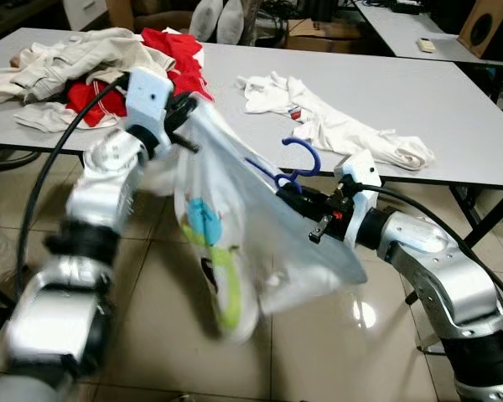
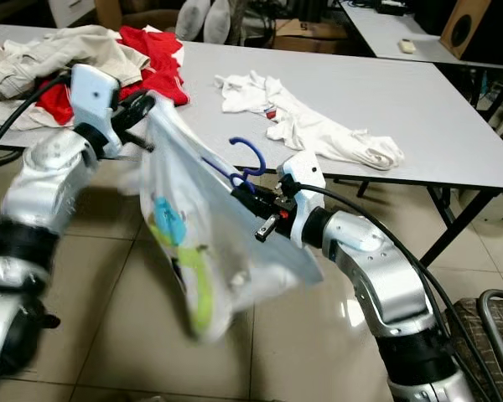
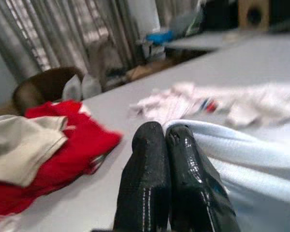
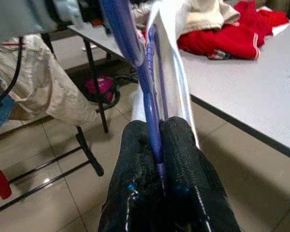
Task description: Hang hanger
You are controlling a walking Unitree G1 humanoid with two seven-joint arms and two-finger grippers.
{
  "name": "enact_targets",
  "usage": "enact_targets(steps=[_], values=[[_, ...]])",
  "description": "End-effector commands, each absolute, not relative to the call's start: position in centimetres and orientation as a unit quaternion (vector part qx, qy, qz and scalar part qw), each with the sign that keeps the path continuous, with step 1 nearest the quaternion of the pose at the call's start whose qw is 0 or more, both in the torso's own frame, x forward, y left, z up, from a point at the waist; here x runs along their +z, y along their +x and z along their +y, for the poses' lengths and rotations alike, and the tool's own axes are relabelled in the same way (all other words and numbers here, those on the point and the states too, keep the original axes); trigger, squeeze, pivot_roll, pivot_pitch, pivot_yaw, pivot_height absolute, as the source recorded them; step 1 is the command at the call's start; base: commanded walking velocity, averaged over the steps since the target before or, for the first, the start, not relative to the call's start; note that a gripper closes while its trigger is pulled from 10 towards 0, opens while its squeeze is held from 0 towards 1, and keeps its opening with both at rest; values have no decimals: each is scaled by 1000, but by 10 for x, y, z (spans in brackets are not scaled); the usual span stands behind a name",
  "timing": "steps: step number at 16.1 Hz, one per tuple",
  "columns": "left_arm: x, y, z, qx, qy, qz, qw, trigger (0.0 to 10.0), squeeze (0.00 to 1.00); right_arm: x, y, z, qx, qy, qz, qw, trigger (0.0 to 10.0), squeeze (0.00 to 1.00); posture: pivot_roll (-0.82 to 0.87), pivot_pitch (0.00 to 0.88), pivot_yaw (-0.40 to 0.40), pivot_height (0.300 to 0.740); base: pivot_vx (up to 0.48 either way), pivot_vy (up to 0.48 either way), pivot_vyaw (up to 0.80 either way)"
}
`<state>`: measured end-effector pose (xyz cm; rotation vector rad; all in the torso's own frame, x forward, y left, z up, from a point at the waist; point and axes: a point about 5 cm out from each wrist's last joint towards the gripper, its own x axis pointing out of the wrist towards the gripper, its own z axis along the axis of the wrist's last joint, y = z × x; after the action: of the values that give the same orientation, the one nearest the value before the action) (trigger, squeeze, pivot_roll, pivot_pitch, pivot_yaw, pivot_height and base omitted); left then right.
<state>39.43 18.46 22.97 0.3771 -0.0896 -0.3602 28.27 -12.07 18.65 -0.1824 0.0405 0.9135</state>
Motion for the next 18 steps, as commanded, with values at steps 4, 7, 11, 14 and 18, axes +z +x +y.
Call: enact_targets(steps=[4, 7, 11, 14, 18], values=[[206, 399, 222, -86, 227, 26, 970, 0, 0, 194, 275, -136, 430, -80, 17, 899, 10000, 0, -152, 0, 1, 740, 0, 0, 0], [181, 395, 220, -105, 114, 53, 987, 0, 0, 198, 270, -142, 414, -59, 8, 908, 10000, 0, -161, 0, 16, 740, 0, 0, 0], [159, 383, 153, -315, 4, 46, 948, 0, 0, 200, 300, -143, 294, -21, -6, 956, 10000, 0, -151, 0, 14, 740, 0, 0, 0], [155, 369, 123, -400, -14, 34, 916, 0, 0, 205, 318, -149, 220, 27, -23, 975, 10000, 0, -144, 0, 8, 740, 0, 0, 0], [155, 345, 100, -478, 15, 19, 878, 0, 0, 198, 344, -173, 95, 122, -26, 988, 0, 0, -129, 0, -6, 740, 0, 0, 0]])
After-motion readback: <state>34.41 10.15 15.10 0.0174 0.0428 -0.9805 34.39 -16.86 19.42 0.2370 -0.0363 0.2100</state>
